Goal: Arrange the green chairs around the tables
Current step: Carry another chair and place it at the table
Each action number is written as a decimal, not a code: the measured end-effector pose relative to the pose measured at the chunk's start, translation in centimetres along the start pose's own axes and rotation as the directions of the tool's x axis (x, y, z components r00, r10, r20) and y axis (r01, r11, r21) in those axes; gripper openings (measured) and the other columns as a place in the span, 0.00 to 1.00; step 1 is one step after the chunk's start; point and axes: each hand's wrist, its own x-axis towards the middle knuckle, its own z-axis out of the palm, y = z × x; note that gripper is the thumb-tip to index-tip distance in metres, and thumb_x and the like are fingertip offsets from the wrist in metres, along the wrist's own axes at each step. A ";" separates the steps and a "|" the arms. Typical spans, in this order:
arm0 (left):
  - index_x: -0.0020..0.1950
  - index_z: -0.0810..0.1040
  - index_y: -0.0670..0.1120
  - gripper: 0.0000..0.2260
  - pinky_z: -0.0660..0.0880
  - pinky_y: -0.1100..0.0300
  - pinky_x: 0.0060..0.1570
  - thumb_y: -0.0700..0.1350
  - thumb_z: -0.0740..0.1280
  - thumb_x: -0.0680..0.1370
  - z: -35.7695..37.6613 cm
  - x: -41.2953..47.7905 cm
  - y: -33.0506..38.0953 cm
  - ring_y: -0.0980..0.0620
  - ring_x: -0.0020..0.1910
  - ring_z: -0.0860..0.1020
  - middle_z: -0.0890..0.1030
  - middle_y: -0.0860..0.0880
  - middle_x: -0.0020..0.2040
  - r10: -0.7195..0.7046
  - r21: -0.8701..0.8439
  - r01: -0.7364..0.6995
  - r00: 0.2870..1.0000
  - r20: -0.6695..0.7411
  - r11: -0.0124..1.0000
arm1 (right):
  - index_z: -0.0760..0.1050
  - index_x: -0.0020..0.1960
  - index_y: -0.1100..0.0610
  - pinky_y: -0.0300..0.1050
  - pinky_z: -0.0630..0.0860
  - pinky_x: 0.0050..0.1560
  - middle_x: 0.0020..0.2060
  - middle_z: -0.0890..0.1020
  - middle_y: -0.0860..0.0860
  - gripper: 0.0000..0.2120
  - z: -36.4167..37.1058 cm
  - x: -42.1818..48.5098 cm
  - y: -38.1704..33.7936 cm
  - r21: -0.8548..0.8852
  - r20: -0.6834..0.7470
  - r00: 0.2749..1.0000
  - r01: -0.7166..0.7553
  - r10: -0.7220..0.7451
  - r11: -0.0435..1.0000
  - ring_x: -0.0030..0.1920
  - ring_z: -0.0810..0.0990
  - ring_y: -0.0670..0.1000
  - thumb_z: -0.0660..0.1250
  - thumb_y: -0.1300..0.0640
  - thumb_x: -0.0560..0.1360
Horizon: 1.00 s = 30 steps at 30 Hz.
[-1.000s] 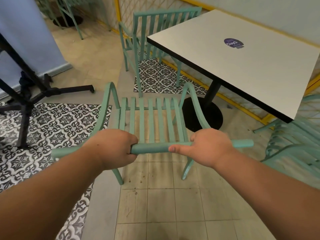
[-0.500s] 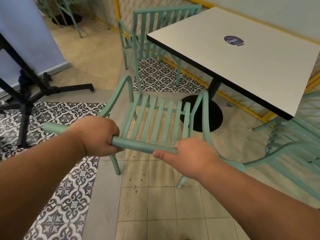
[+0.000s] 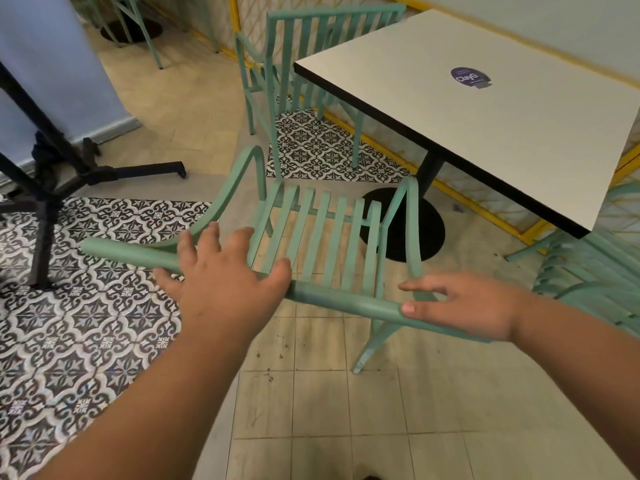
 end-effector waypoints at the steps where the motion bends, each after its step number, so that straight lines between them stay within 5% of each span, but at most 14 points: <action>1: 0.68 0.75 0.62 0.30 0.42 0.22 0.70 0.71 0.55 0.70 0.2 0.0 0.3 0.43 0.80 0.56 0.69 0.51 0.76 0.008 -0.005 -0.008 1.000 0.000 1.000 | 0.75 0.69 0.35 0.42 0.67 0.68 0.68 0.77 0.35 0.51 0.3 -0.2 0.3 0.071 0.004 1.000 0.005 -0.006 0.997 0.69 0.73 0.40 0.53 0.11 0.55; 3: 0.46 0.83 0.58 0.22 0.41 0.18 0.68 0.67 0.54 0.72 0.4 0.1 0.9 0.46 0.64 0.71 0.82 0.57 0.53 0.011 0.014 -0.011 0.999 0.030 1.000 | 0.83 0.57 0.34 0.42 0.75 0.61 0.54 0.84 0.34 0.43 1.1 -0.4 0.4 0.177 -0.009 1.000 0.015 -0.014 0.984 0.57 0.80 0.36 0.56 0.11 0.55; 4: 0.36 0.82 0.55 0.22 0.42 0.17 0.67 0.64 0.54 0.72 0.5 0.2 1.1 0.49 0.54 0.71 0.81 0.57 0.40 0.006 0.049 -0.008 0.999 0.044 0.999 | 0.84 0.53 0.38 0.44 0.78 0.55 0.48 0.86 0.38 0.43 1.3 -0.2 0.6 0.182 -0.033 0.999 0.024 -0.018 0.983 0.50 0.82 0.39 0.56 0.11 0.55; 6: 0.28 0.79 0.51 0.23 0.43 0.15 0.65 0.61 0.53 0.72 0.7 0.4 1.4 0.50 0.44 0.68 0.76 0.55 0.29 -0.022 0.118 0.017 0.999 0.043 0.993 | 0.85 0.49 0.50 0.43 0.75 0.40 0.34 0.81 0.46 0.49 1.5 0.1 0.7 0.135 -0.054 0.998 0.047 -0.040 0.990 0.36 0.79 0.46 0.54 0.11 0.56; 9: 0.27 0.78 0.50 0.23 0.43 0.14 0.63 0.61 0.51 0.71 0.7 0.9 1.7 0.49 0.41 0.67 0.75 0.53 0.28 -0.035 0.174 0.027 0.999 0.039 0.984 | 0.82 0.45 0.60 0.40 0.66 0.31 0.28 0.70 0.46 0.51 1.3 0.3 0.7 0.114 -0.038 0.997 0.075 -0.071 0.991 0.29 0.69 0.45 0.55 0.12 0.59; 13: 0.25 0.77 0.49 0.23 0.44 0.14 0.62 0.60 0.52 0.69 0.5 1.1 1.1 0.49 0.41 0.68 0.74 0.53 0.27 -0.008 0.154 0.004 1.000 0.027 0.988 | 0.79 0.44 0.61 0.37 0.64 0.29 0.26 0.66 0.45 0.50 1.4 0.3 0.2 0.124 0.001 0.996 0.088 -0.089 0.988 0.27 0.66 0.44 0.54 0.13 0.60; 19: 0.26 0.77 0.49 0.24 0.46 0.13 0.63 0.61 0.50 0.68 -0.6 2.3 -1.0 0.47 0.43 0.70 0.75 0.52 0.29 0.034 0.168 -0.037 0.999 0.024 0.985 | 0.69 0.33 0.49 0.46 0.68 0.34 0.26 0.69 0.44 0.34 2.9 0.4 -2.5 0.075 0.047 0.995 0.088 -0.092 0.993 0.27 0.68 0.43 0.53 0.18 0.67; 30: 0.27 0.81 0.52 0.23 0.46 0.15 0.65 0.62 0.52 0.66 -2.7 6.3 -6.1 0.47 0.45 0.74 0.78 0.52 0.27 0.169 0.162 -0.170 0.985 0.023 0.972 | 0.76 0.42 0.52 0.46 0.74 0.36 0.31 0.74 0.45 0.30 6.7 0.2 -8.4 0.220 0.051 0.990 0.115 -0.129 0.969 0.29 0.74 0.43 0.53 0.26 0.76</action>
